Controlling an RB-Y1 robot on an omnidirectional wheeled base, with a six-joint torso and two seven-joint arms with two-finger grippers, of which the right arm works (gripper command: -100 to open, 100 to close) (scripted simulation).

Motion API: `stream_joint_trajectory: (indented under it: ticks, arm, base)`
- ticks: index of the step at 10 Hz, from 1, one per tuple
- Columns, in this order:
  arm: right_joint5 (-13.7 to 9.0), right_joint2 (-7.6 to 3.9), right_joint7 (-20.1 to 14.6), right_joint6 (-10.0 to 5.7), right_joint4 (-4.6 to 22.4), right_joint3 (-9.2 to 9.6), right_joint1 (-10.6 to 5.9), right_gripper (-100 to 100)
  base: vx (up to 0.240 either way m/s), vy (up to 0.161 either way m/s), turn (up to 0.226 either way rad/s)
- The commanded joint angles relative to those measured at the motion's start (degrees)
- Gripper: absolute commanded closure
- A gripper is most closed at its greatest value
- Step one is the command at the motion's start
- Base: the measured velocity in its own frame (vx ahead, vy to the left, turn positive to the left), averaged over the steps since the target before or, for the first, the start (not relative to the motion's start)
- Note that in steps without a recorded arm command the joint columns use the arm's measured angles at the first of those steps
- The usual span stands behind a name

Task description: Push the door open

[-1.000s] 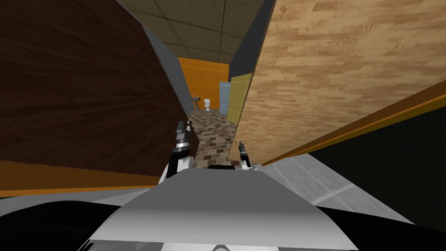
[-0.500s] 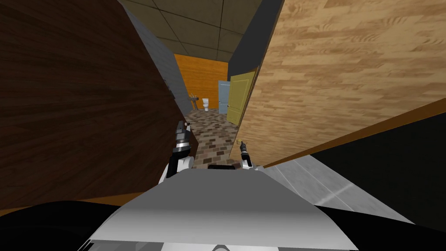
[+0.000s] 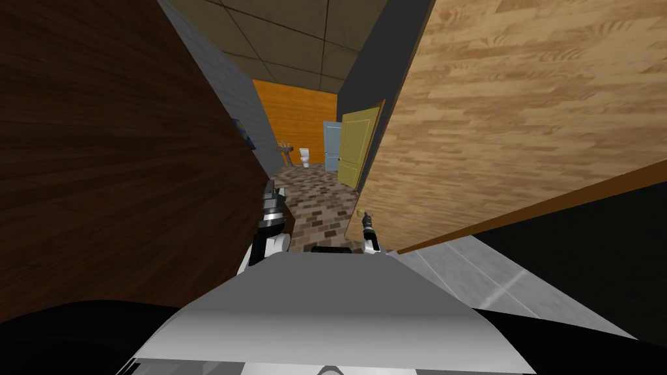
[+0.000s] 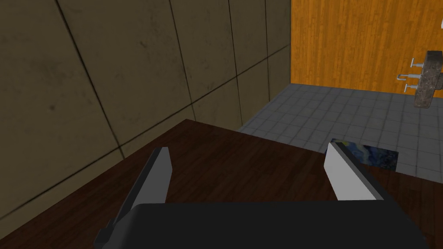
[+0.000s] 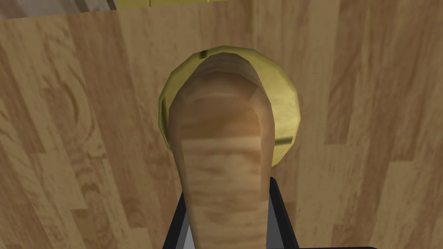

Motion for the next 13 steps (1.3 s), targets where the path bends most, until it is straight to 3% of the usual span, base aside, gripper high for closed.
stream_joint_trajectory:
  ticks: [1,6,9,13]
  arm:
    - [-0.36,-0.46,0.09,-1.13,1.91,-0.92,-1.28,100]
    - [-1.81,-0.51,1.39,-1.26,2.76,-4.53,-1.55,100]
    - [-2.04,-0.52,1.6,-1.04,2.79,-5.08,-1.28,100]
    - [-3.42,-0.92,2.43,-1.34,3.1,-7.37,-1.24,100]
  base:
    - [0.112,0.049,-0.029]
    - [0.182,0.086,-0.069]
    - [0.137,0.034,-0.033]
    - [0.169,0.034,-0.044]
